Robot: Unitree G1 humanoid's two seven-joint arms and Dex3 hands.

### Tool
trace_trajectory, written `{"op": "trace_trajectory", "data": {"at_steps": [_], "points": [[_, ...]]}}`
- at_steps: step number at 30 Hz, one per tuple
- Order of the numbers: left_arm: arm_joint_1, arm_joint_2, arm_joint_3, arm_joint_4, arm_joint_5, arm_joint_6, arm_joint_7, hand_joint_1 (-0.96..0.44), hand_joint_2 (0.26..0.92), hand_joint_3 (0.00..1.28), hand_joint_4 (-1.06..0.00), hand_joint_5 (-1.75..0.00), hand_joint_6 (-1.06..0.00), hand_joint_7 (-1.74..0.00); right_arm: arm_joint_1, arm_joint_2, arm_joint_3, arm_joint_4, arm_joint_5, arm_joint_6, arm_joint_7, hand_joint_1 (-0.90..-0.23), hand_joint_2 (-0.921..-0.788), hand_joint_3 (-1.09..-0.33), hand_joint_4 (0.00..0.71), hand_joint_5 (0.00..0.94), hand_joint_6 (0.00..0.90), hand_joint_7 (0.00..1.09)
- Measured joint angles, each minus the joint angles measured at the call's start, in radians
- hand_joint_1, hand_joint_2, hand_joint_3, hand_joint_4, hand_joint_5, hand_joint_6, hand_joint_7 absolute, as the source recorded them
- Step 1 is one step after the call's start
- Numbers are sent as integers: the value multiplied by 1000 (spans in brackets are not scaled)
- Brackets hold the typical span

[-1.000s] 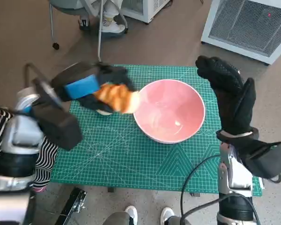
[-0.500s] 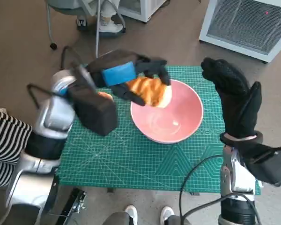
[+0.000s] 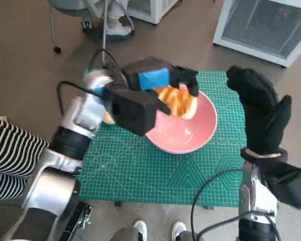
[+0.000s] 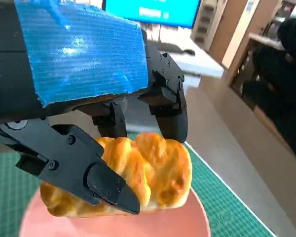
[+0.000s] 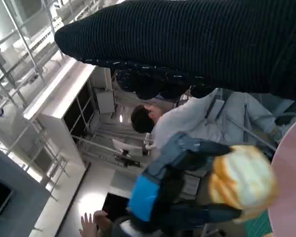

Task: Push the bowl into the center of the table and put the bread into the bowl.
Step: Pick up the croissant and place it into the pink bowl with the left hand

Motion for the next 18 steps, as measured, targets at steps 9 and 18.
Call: {"op": "trace_trajectory", "data": {"at_steps": [9,18], "points": [[-16,-29,-24,92,27,-20,-2,-149,843,60,-584,-303,-432,-622,0,0,0,3,-4,-13,-9,-710,-921,-666,191,0,115,399],[-16,-24,-39,94,38,7,-48,-265,811,3,-231,-9,-297,-111,0,0,1,8,-11,-13,-10,-716,-921,-665,191,0,116,399]]}}
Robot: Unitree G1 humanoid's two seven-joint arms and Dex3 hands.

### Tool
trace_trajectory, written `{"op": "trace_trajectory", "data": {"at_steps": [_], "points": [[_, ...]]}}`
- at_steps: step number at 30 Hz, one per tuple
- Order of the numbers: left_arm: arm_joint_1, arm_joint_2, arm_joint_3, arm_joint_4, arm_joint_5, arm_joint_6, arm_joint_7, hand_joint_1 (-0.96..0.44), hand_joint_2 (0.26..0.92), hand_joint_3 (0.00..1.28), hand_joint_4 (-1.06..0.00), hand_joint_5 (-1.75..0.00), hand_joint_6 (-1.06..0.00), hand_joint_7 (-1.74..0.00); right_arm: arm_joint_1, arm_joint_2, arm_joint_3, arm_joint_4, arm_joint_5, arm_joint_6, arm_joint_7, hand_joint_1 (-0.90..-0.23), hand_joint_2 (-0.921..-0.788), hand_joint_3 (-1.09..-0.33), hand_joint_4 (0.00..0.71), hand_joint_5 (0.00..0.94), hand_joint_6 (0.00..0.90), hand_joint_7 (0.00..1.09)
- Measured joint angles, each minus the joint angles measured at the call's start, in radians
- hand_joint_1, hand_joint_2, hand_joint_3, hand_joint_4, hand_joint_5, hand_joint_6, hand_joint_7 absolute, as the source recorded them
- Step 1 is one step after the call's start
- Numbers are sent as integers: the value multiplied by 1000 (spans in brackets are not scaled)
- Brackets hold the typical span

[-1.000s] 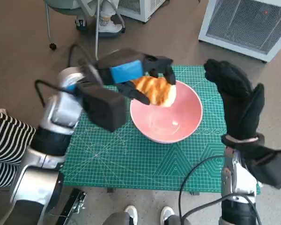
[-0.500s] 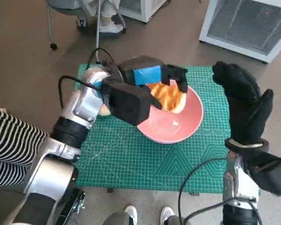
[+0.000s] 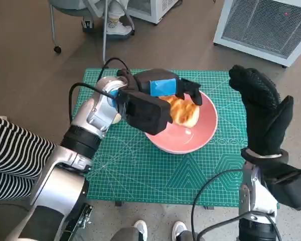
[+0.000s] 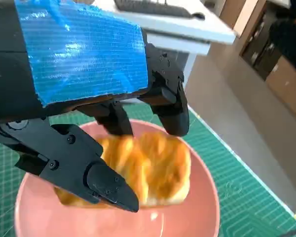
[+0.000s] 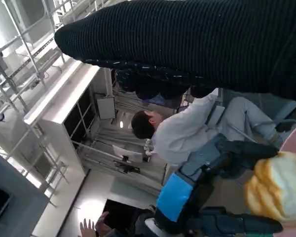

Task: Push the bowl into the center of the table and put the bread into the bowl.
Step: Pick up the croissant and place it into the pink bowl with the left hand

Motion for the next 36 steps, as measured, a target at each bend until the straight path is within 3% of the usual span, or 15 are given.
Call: {"op": "trace_trajectory", "data": {"at_steps": [8,21,36], "points": [[14,46,28,-33,-28,-11,-48,-321,810,1,-170,-1,-291,-65,-3,1,2,12,0,-2,0,-716,-921,-665,191,0,116,399],[93,205,135,-259,-123,-2,-118,-318,801,0,-168,-2,-294,-35,-17,1,6,39,4,-8,2,-725,-921,-664,192,0,122,402],[117,340,229,-292,-154,6,-106,-311,801,1,-164,-11,-313,-33,-27,0,14,60,28,-6,31,-727,-921,-662,192,0,122,401]]}}
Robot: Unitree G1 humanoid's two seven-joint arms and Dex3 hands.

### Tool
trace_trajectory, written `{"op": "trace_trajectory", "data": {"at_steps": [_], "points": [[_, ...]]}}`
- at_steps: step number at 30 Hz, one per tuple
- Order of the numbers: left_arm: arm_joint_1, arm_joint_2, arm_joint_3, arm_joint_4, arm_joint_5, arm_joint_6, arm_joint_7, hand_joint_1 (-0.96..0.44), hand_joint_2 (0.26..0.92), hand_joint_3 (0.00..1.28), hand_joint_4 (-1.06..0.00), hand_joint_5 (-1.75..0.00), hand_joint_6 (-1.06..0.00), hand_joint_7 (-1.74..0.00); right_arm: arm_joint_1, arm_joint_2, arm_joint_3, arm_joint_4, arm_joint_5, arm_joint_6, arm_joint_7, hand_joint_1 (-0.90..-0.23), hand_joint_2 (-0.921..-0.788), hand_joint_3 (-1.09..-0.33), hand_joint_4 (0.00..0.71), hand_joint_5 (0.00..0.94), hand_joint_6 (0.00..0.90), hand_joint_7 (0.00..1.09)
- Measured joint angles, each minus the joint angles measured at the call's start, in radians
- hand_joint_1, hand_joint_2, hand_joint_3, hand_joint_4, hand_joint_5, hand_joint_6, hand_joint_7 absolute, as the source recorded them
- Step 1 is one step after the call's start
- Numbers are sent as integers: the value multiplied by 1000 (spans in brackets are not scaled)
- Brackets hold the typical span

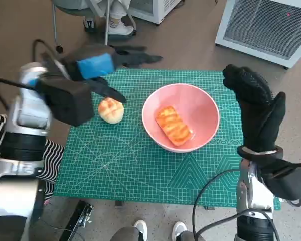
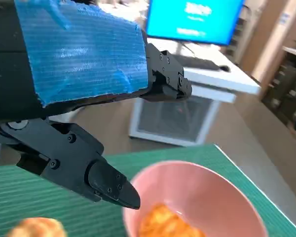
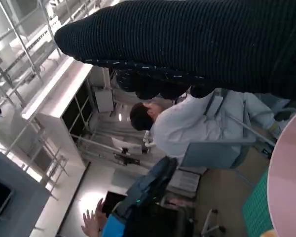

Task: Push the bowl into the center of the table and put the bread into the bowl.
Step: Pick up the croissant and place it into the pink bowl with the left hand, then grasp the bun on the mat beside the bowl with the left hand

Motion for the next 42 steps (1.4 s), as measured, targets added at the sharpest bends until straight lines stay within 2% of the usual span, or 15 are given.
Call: {"op": "trace_trajectory", "data": {"at_steps": [16,30,42], "points": [[-11,28,-33,216,81,7,56,-221,792,1,-162,-3,-312,-25,-22,-3,-3,19,31,4,27,-727,-921,-662,198,3,127,402],[-83,13,-110,425,177,10,104,-247,794,1,-151,0,-304,-11,-24,-5,-6,27,33,5,36,-717,-921,-663,198,2,126,399],[-131,-39,-185,600,246,64,153,-242,778,0,-141,0,-296,-2,-24,-7,-9,27,32,4,38,-717,-921,-664,198,1,125,396]]}}
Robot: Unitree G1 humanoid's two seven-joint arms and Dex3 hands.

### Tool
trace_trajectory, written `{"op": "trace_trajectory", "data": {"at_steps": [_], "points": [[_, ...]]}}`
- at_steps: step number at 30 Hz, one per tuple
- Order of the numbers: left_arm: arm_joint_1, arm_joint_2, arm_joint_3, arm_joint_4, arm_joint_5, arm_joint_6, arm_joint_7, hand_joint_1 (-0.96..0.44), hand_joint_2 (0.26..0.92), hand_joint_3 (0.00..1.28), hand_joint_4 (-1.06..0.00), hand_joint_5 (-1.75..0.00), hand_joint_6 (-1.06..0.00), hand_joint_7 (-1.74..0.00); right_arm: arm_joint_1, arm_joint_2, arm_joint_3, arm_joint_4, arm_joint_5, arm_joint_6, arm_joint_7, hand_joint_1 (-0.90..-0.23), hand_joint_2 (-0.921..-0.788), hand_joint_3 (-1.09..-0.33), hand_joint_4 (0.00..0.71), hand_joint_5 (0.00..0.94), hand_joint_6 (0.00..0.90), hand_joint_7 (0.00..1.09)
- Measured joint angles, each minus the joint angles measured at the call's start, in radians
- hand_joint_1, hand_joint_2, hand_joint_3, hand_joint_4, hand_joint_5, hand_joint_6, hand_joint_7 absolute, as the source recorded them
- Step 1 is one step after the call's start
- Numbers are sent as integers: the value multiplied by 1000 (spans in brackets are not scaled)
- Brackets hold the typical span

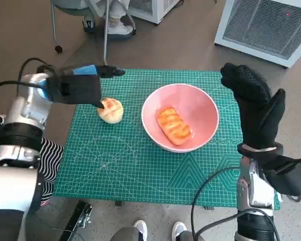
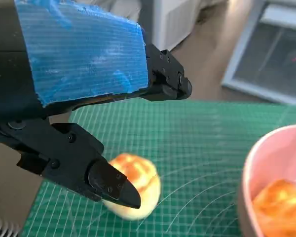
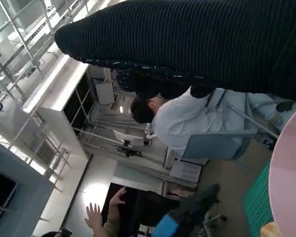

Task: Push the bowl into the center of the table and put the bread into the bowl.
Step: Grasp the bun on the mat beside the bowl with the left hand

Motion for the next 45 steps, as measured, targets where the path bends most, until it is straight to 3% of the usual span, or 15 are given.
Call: {"op": "trace_trajectory", "data": {"at_steps": [34,37,41,45], "points": [[0,-132,-131,152,130,150,145,-229,777,1,-153,-3,-308,-2,1,-12,-2,-3,-2,0,-1,-716,-921,-666,196,0,123,396],[3,-134,-144,153,145,147,182,-110,806,3,-456,-108,-482,-19,1,-13,-2,-3,-3,0,-2,-713,-921,-667,196,0,123,396],[20,-143,-177,155,182,127,285,-22,841,8,-665,-83,-655,-40,3,-14,-2,-7,-3,0,-2,-712,-921,-667,196,0,123,396],[40,-149,-199,162,199,112,320,12,858,11,-802,-121,-760,-81,6,-15,-3,-13,-4,0,-3,-712,-921,-667,196,0,123,396]]}}
